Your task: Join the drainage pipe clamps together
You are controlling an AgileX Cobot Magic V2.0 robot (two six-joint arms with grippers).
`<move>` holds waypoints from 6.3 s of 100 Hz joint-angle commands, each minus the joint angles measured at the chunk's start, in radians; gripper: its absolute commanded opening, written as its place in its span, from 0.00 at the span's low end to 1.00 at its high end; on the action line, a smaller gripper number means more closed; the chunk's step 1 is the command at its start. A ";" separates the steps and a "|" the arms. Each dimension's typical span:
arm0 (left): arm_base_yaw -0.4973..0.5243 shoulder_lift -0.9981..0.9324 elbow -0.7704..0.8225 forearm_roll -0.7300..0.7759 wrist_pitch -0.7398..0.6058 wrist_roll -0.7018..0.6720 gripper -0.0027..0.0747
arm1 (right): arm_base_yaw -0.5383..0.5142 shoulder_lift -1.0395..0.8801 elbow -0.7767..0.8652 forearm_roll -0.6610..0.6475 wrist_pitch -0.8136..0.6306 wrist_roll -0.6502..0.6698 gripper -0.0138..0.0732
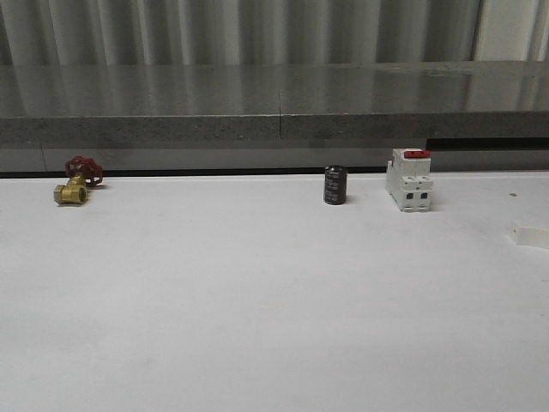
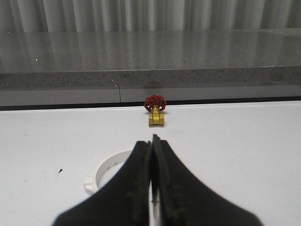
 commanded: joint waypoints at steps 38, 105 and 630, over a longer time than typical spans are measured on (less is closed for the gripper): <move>0.004 -0.027 0.046 -0.002 -0.083 -0.005 0.01 | -0.004 -0.016 -0.016 0.002 -0.076 -0.011 0.08; 0.001 -0.004 -0.094 0.030 0.132 -0.005 0.01 | -0.004 -0.016 -0.016 0.002 -0.076 -0.011 0.08; -0.077 0.376 -0.513 0.004 0.504 -0.151 0.01 | -0.004 0.242 -0.382 0.002 0.386 -0.011 0.08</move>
